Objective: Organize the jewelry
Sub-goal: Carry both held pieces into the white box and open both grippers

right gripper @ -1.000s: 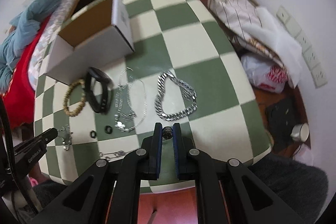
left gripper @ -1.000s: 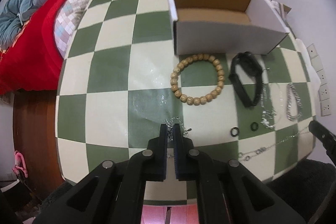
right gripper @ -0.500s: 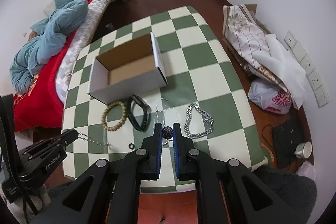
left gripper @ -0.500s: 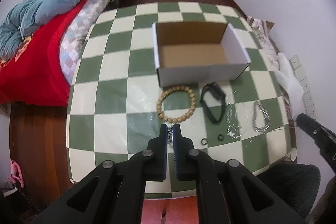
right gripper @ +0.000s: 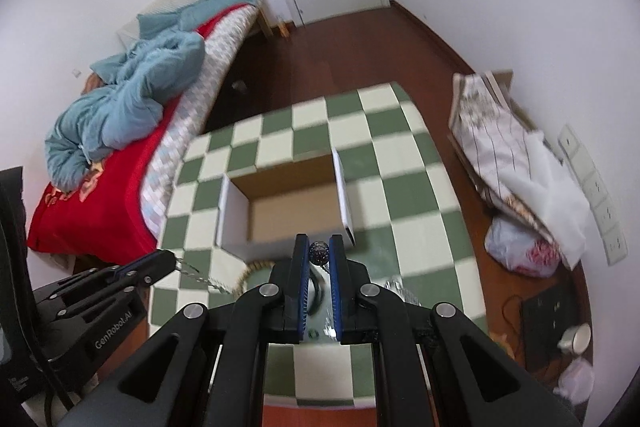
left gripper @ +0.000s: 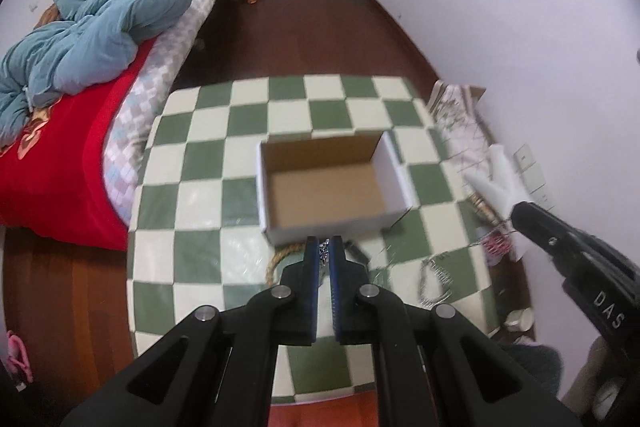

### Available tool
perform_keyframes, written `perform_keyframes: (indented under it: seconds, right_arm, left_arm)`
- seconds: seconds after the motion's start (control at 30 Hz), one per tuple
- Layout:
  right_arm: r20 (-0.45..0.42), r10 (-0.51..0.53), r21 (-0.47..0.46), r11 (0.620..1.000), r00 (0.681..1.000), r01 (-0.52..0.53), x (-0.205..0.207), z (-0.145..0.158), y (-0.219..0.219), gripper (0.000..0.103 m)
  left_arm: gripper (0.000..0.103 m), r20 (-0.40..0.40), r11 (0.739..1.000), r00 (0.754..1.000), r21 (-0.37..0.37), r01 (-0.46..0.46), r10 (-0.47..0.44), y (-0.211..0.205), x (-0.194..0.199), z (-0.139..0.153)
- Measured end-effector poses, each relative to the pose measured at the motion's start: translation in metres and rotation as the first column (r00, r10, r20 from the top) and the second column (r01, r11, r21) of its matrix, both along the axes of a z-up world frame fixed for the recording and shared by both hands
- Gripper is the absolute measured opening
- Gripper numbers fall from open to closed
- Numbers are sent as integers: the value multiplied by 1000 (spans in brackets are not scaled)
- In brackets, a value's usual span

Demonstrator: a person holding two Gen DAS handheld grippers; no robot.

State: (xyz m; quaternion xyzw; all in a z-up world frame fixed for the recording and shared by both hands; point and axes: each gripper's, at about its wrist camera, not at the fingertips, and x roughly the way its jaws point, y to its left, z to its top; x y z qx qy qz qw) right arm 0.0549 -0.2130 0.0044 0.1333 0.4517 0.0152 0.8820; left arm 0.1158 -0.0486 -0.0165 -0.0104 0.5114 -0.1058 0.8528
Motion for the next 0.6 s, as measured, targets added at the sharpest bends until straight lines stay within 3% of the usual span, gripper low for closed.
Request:
perform_keyframes:
  seconds: [0.17, 0.3, 0.47, 0.6]
  right_arm:
    - [49, 34, 10, 999, 998, -35, 29, 29, 6, 10]
    - [67, 65, -19, 998, 996, -64, 59, 39, 14, 10]
    - [25, 86, -36, 996, 996, -85, 98, 16, 21, 10]
    - [-48, 94, -28, 995, 994, -95, 135, -19, 22, 10]
  left_arm:
    - [2, 4, 999, 1000, -32, 27, -27, -1, 34, 17]
    - [2, -30, 998, 999, -50, 22, -24, 1, 70, 12]
    - [2, -100, 999, 995, -37, 7, -10, 4, 110, -19]
    - [2, -176, 999, 984, -41, -6, -1, 5, 137, -52]
